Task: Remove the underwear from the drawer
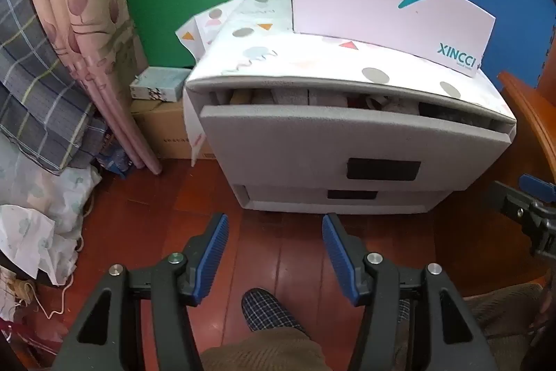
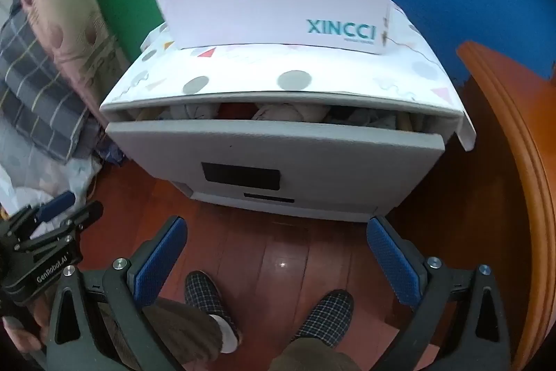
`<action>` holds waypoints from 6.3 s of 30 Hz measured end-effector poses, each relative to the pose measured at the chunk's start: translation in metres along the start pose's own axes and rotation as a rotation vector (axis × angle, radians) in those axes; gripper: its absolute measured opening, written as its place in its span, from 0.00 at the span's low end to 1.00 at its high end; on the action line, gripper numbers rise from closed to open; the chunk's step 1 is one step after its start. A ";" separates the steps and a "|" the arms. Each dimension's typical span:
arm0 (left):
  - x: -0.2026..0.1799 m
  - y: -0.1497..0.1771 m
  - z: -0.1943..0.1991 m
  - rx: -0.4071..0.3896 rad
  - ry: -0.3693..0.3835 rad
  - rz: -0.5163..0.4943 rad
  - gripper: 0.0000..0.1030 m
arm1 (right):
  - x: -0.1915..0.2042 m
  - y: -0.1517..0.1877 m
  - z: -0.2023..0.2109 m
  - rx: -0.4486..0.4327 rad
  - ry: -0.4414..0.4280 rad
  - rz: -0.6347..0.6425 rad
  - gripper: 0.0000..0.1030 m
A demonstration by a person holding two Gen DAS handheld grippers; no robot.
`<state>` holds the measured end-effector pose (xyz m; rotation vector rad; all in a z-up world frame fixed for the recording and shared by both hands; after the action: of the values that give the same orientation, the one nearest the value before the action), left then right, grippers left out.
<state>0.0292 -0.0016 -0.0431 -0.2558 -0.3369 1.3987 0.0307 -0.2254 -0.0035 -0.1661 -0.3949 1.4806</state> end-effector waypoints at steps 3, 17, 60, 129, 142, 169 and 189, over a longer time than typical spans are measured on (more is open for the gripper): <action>-0.002 -0.001 -0.004 0.041 0.025 0.010 0.56 | 0.005 0.004 -0.001 0.010 0.007 0.024 1.00; 0.005 0.004 -0.009 0.040 0.054 0.033 0.56 | -0.011 0.004 -0.005 0.033 0.015 -0.055 1.00; 0.004 0.005 -0.010 0.042 0.047 0.029 0.56 | -0.017 0.007 -0.008 0.059 -0.013 -0.098 1.00; 0.080 -0.095 -0.082 0.142 0.611 0.619 0.66 | -0.033 0.003 -0.012 0.069 -0.111 -0.163 1.00; 0.089 -0.101 -0.119 0.174 0.571 0.652 0.82 | -0.034 0.003 -0.013 0.073 -0.111 -0.168 1.00; 0.097 -0.019 -0.088 0.302 0.476 0.451 0.91 | -0.027 0.014 0.006 0.066 -0.093 -0.105 1.00; 0.088 0.002 -0.054 0.282 0.322 0.325 0.90 | -0.009 0.002 -0.019 0.277 -0.089 -0.110 1.00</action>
<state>0.0597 0.0871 -0.0863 -0.3064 0.1764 1.6733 0.0354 -0.2313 -0.0230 0.1404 -0.2620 1.4212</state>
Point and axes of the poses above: each gripper's, at about its wrist camera, not at the fingertips, and z roughly against the way its jaws point, x to its left, y to its underside, the point moved 5 cm from there along -z, roughly the way its jaws point, and after that the axes turned 12 degrees about x, right-handed, at the moved point
